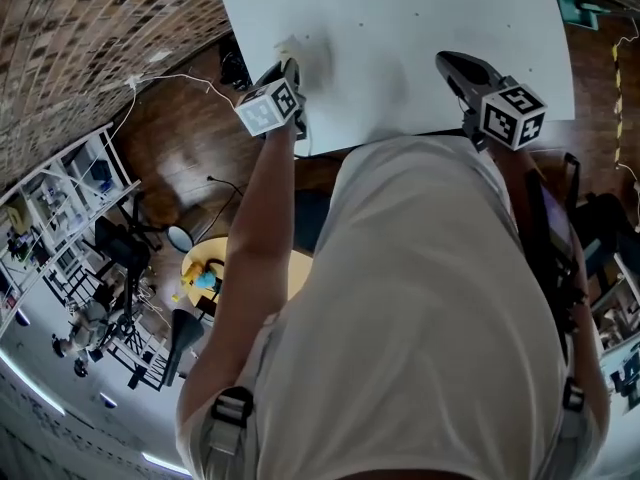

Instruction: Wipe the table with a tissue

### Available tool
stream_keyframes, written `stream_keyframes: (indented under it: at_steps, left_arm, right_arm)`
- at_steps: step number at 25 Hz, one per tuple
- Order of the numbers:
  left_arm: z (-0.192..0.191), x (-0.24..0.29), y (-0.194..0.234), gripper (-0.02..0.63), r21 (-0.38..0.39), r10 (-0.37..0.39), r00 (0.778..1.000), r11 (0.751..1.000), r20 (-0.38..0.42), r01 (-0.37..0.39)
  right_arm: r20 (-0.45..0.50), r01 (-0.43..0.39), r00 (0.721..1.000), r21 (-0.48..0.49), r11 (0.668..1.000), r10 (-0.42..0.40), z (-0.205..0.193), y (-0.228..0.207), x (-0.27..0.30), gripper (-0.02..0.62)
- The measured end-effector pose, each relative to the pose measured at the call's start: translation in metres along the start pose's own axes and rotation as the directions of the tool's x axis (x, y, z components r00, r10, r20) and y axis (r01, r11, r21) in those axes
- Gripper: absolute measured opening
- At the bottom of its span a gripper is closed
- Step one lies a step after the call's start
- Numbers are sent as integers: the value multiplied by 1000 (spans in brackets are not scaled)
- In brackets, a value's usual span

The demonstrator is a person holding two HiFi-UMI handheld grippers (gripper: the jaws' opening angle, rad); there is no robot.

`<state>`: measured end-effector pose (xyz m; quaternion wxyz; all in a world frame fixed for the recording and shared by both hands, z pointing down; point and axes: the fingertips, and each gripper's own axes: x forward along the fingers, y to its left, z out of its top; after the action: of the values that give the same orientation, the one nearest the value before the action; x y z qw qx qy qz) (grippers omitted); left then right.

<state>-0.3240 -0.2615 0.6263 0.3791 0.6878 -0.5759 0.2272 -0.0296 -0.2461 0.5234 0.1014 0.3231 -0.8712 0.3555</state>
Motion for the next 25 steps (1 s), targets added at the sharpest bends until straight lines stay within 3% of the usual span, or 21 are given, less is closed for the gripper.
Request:
stream_keyframes:
  at_steps: [5, 12, 18, 25]
  left_arm:
    - [15, 28, -7, 71, 80, 17, 999, 997, -27, -15]
    - [30, 45, 4, 71, 95, 51, 998, 994, -32, -48]
    - [33, 60, -31, 67, 193, -2, 999, 981, -40, 10]
    - [6, 60, -73, 67, 264, -77, 991, 959, -112, 105]
  right_arm:
    - [12, 6, 1000, -1, 1000, -6, 7, -3, 0, 8]
    - [16, 38, 999, 20, 999, -39, 6, -13, -8, 8]
    - [28, 68, 997, 31, 997, -68, 5, -16, -16, 8]
    - [37, 70, 997, 25, 997, -71, 2, -6, -13, 8]
